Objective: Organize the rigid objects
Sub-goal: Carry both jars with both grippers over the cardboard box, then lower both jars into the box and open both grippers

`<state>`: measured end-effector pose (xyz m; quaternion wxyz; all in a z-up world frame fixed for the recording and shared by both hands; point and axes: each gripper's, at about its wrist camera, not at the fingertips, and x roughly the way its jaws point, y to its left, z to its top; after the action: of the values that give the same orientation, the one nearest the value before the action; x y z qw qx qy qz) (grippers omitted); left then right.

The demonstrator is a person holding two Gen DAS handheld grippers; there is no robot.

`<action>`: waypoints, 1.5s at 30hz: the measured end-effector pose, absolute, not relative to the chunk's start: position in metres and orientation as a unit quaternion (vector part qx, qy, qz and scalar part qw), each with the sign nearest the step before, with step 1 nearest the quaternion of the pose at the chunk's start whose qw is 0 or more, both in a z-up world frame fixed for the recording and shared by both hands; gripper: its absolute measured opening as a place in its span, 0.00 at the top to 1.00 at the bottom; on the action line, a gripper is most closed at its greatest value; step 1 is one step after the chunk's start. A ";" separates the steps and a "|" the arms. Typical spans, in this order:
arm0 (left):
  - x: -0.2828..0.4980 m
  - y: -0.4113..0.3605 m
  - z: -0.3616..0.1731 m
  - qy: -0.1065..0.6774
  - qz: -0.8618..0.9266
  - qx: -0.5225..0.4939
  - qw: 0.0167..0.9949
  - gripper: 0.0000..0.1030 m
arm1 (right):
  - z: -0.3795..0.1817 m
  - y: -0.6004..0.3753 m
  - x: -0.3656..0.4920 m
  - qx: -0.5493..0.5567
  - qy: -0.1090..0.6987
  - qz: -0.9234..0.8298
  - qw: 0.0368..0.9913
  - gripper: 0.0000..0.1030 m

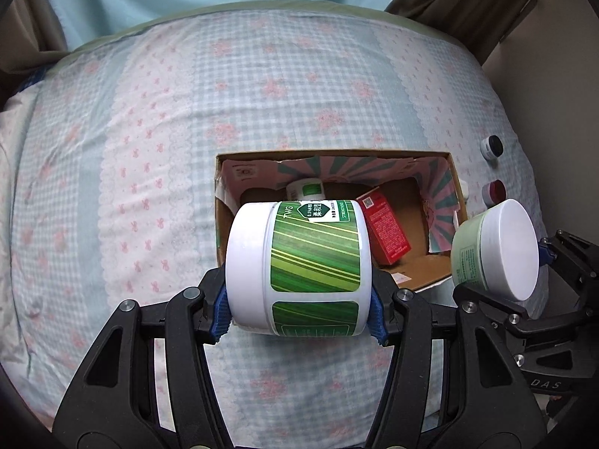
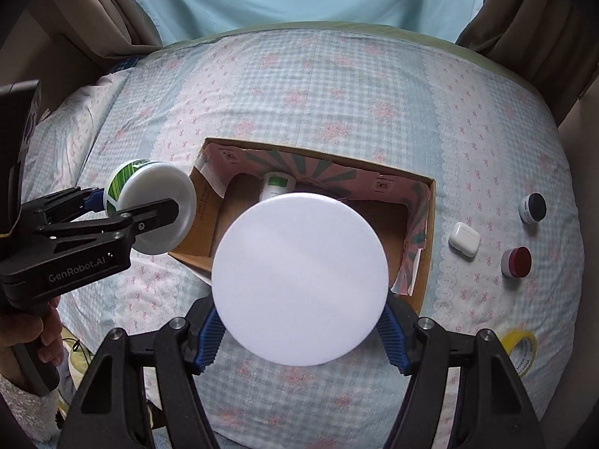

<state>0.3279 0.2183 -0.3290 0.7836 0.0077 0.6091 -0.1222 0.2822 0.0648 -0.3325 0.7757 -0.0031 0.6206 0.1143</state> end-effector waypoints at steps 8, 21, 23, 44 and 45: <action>0.378 0.213 -0.382 0.639 -0.117 0.020 0.760 0.49 | -0.391 0.075 0.314 -0.016 0.642 0.151 0.751 0.36; 0.392 0.203 -0.441 0.690 -0.113 0.045 0.713 0.49 | -0.452 0.087 0.334 -0.003 0.690 0.188 0.699 0.36; 0.391 0.202 -0.439 0.688 -0.117 0.038 0.715 0.48 | -0.455 0.086 0.334 0.006 0.694 0.193 0.694 0.35; 0.372 0.205 -0.387 0.641 -0.108 0.061 0.757 0.00 | -0.433 0.059 0.310 0.060 0.668 0.151 0.726 0.00; 0.369 0.206 -0.383 0.639 -0.106 0.061 0.759 0.00 | -0.430 0.059 0.308 0.059 0.666 0.150 0.729 0.00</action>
<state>0.3689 0.2057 -0.3828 0.7593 0.0608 0.6392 -0.1059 0.3083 0.0591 -0.4303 0.7285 0.0591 0.6657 0.1502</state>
